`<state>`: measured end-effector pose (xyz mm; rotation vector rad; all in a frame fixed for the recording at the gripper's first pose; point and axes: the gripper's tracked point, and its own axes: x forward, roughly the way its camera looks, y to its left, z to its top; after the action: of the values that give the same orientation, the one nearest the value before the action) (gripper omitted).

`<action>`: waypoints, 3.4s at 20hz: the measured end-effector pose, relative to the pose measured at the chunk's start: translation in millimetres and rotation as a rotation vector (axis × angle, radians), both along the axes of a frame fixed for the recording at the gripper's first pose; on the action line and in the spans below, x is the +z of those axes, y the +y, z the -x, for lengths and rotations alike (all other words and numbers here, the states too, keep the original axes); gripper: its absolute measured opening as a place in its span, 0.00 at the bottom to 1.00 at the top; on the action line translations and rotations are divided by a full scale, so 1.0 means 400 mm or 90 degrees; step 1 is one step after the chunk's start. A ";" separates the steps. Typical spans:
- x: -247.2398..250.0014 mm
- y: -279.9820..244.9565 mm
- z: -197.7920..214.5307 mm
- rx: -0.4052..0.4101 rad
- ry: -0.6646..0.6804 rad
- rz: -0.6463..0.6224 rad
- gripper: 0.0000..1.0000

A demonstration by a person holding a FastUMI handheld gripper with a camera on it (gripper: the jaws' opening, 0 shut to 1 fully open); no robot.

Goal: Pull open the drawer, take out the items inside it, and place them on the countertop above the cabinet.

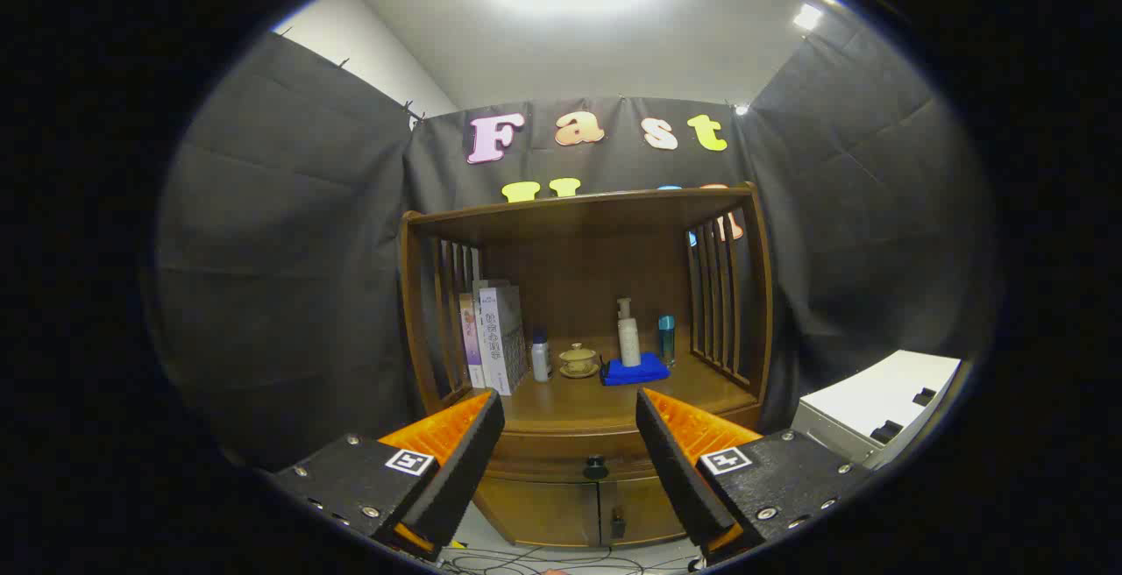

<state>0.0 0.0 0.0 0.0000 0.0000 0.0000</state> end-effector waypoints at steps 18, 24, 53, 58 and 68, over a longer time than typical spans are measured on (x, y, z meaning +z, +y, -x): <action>-0.036 -0.069 -0.019 -0.035 0.022 0.027 0.93; -0.043 -0.070 -0.018 -0.031 0.026 0.022 0.93; -0.467 -0.178 -0.258 -0.048 0.154 0.140 0.95; -0.547 -0.174 -0.330 -0.048 0.188 0.076 0.95; -0.655 -0.140 -0.470 -0.035 0.203 -0.002 0.86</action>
<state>187.9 -55.8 -262.0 0.0027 0.3195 -0.0548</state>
